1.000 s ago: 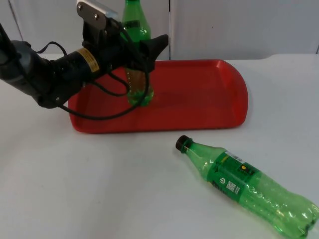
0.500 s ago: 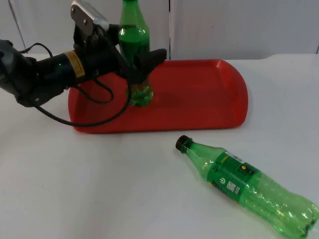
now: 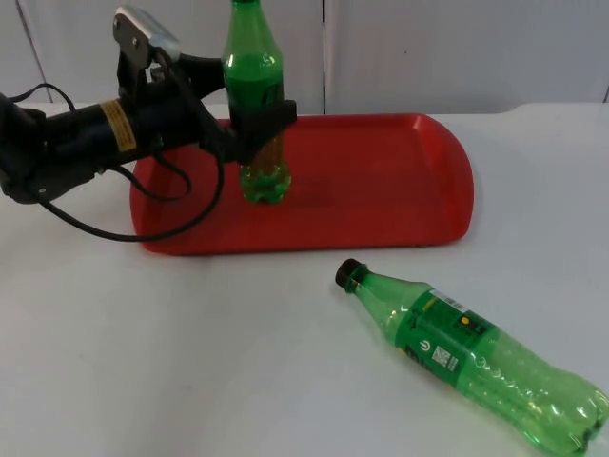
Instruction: Place the bottle upright on the tray.
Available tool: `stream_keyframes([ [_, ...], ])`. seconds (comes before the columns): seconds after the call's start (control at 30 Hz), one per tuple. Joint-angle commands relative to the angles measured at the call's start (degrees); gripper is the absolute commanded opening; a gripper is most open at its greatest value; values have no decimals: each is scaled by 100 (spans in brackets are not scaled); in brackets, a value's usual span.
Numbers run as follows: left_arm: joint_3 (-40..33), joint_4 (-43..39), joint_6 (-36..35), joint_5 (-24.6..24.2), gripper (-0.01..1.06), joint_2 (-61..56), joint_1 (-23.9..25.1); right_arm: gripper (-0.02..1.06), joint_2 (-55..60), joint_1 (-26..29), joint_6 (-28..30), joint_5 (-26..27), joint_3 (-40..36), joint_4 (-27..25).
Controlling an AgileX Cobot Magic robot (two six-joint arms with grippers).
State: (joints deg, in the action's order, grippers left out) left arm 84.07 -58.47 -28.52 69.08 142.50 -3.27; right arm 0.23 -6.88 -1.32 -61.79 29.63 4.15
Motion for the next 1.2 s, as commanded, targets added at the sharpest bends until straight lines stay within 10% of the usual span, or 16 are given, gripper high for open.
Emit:
stream_keyframes([
  [0.0, 23, -110, -111, -98, 105, -20, 3, 104, -23, 32, 47, 4, -15, 20],
  [1.17, -739, -1481, -917, -726, 105, -630, 539, 104, -23, 32, 67, 4, -15, 20],
])
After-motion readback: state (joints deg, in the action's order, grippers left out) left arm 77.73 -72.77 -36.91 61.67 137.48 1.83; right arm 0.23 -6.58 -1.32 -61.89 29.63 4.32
